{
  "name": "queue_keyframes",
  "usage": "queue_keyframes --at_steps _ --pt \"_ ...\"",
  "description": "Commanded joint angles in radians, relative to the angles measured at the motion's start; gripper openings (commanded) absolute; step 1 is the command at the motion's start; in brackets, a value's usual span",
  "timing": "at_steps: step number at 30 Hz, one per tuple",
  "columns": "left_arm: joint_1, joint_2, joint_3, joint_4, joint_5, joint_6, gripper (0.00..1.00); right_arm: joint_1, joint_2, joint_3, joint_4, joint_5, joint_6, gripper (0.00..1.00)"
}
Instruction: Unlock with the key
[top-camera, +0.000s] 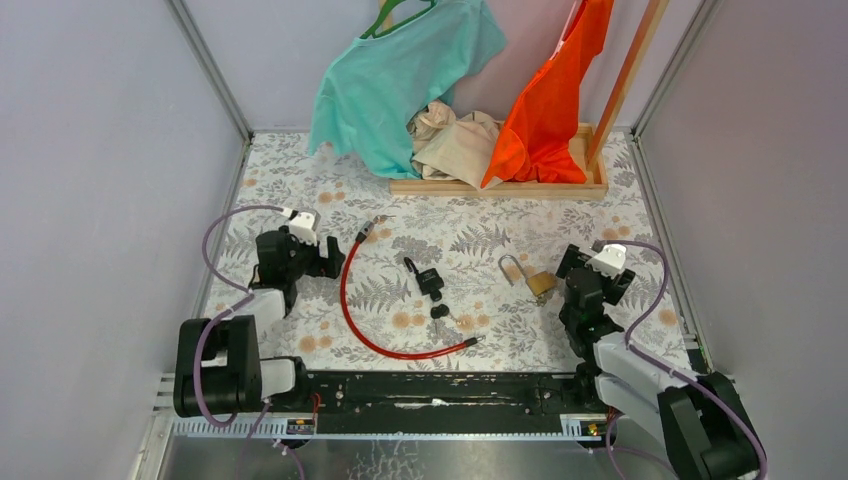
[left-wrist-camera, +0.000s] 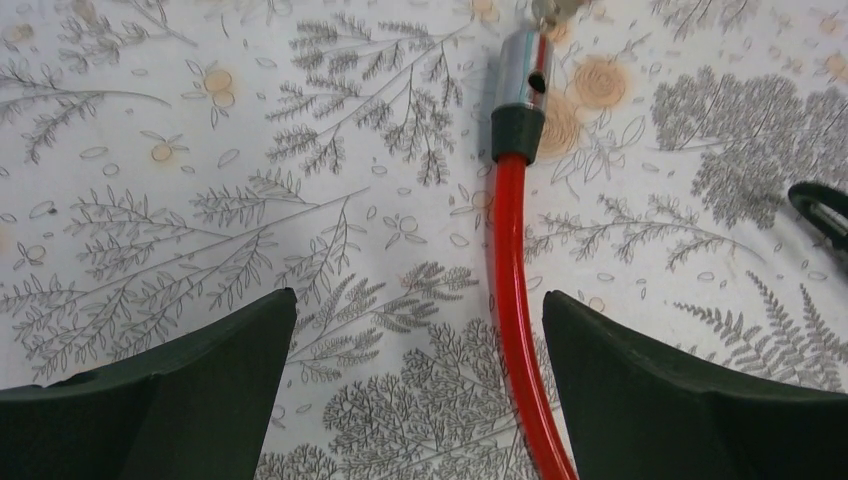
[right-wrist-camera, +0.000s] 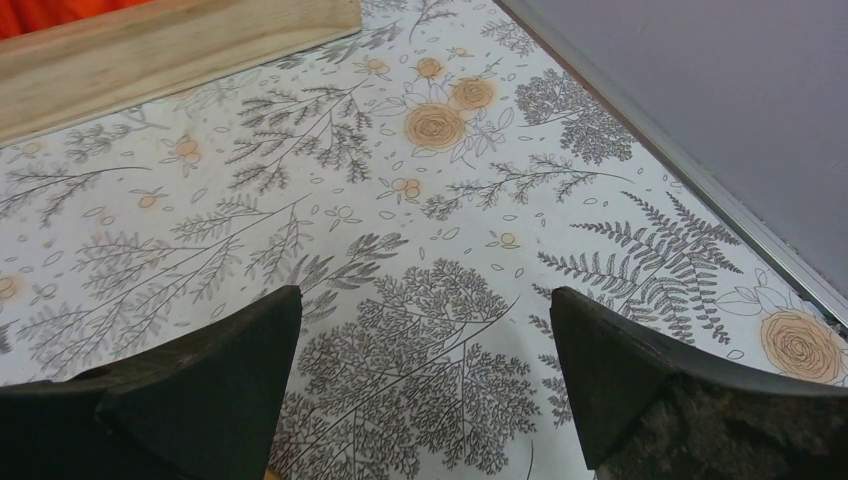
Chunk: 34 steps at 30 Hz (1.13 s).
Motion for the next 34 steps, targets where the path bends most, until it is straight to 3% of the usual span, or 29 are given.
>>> queue_keyframes --at_steps 1,3,11,13,14,15,16,18,34 --pt "0.008 0.022 -0.114 0.544 -0.003 -0.110 1.00 -0.071 0.112 0.000 0.250 -0.026 -0.005 0.99" --pt "0.007 0.047 -0.157 0.676 -0.008 -0.126 1.00 -0.112 0.175 0.010 0.314 -0.096 -0.013 0.99" --pt "0.007 0.242 -0.143 0.908 -0.013 -0.177 1.00 -0.267 0.465 0.111 0.518 -0.494 -0.106 0.99" --pt "-0.012 0.244 -0.148 0.885 -0.041 -0.149 1.00 -0.281 0.536 0.099 0.605 -0.554 -0.113 0.99" --pt "-0.019 0.287 -0.171 1.003 -0.046 -0.170 1.00 -0.282 0.590 0.095 0.667 -0.633 -0.154 0.99" --pt "-0.020 0.290 -0.181 0.997 -0.053 -0.174 1.00 -0.281 0.629 0.092 0.737 -0.707 -0.188 0.99" --pt "-0.033 0.265 -0.160 0.903 -0.065 -0.141 1.00 -0.281 0.625 0.097 0.714 -0.685 -0.176 0.99" --pt "-0.051 0.278 -0.156 0.937 -0.080 -0.140 1.00 -0.285 0.622 0.136 0.632 -0.562 -0.121 0.99" --pt "-0.055 0.272 -0.157 0.927 -0.091 -0.129 1.00 -0.293 0.629 0.126 0.672 -0.571 -0.123 0.99"
